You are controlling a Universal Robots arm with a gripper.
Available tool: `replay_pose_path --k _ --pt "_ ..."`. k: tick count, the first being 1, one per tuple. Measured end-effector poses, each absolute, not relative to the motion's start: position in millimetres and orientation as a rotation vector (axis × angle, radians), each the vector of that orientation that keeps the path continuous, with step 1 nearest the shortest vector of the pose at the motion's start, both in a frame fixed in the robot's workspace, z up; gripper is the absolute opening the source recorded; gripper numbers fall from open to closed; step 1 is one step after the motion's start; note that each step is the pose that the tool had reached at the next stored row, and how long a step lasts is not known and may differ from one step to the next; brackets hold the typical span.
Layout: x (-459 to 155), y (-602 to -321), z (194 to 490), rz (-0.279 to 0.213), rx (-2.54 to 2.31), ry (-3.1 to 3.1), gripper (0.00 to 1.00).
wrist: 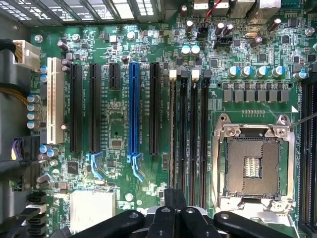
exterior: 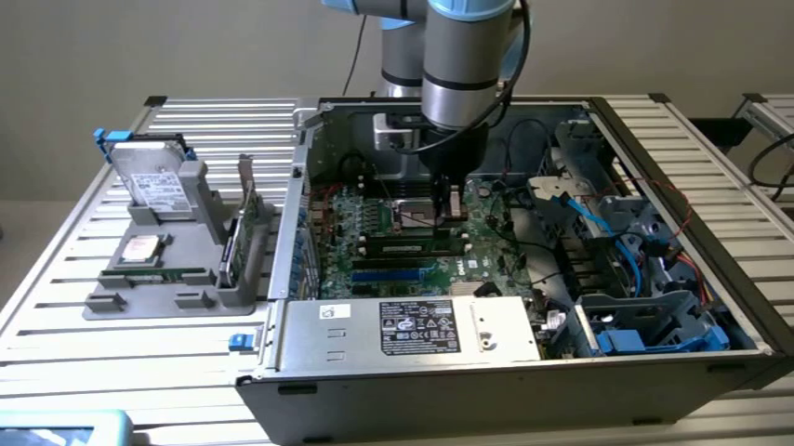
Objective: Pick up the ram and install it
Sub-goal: 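Press down the ram until it locks into place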
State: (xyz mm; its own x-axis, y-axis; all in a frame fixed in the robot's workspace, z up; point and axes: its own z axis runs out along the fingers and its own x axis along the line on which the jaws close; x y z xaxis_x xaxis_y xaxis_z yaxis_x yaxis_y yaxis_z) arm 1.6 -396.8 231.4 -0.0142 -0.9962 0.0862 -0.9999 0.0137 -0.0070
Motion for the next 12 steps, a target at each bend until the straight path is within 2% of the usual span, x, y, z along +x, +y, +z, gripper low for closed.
replay_pose_path --k 12 --pt "0.8 -396.8 229.8 0.101 2.163 -2.198 0.11"
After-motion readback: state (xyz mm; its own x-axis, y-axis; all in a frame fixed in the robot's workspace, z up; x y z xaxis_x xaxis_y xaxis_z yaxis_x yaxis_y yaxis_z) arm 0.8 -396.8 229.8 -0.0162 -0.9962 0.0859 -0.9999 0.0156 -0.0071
